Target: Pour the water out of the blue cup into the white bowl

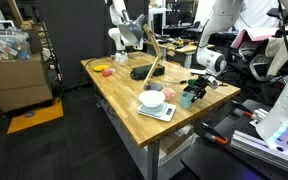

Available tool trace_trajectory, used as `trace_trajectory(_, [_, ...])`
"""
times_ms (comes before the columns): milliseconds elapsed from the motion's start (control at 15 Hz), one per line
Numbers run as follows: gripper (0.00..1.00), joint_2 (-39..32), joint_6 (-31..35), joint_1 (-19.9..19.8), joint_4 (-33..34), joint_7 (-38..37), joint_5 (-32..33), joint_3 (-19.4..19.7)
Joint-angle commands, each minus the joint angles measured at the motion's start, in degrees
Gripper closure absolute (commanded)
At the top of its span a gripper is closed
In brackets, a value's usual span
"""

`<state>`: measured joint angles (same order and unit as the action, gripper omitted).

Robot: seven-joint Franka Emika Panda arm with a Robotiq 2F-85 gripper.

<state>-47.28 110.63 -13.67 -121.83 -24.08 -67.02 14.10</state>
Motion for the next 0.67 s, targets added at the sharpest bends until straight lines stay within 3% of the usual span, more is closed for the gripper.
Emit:
trace_trajectory(0, [0.00, -1.32, -1.63, -0.25, 1.08, -0.76, -1.04, -0.53])
trace_trajectory(67, [0.04, -1.53, -1.79, -0.23, 1.17, -0.78, -1.05, -0.63])
trace_trajectory(200, [0.28, -1.97, -1.92, -0.20, 1.38, -0.66, -1.01, -0.72])
trace_trajectory(467, [0.50, -1.22, -1.63, 0.02, 0.67, -0.26, -0.68, -0.30])
trace_trajectory(600, [0.52, -0.41, -1.17, 0.31, -0.19, 0.05, -0.53, -0.05])
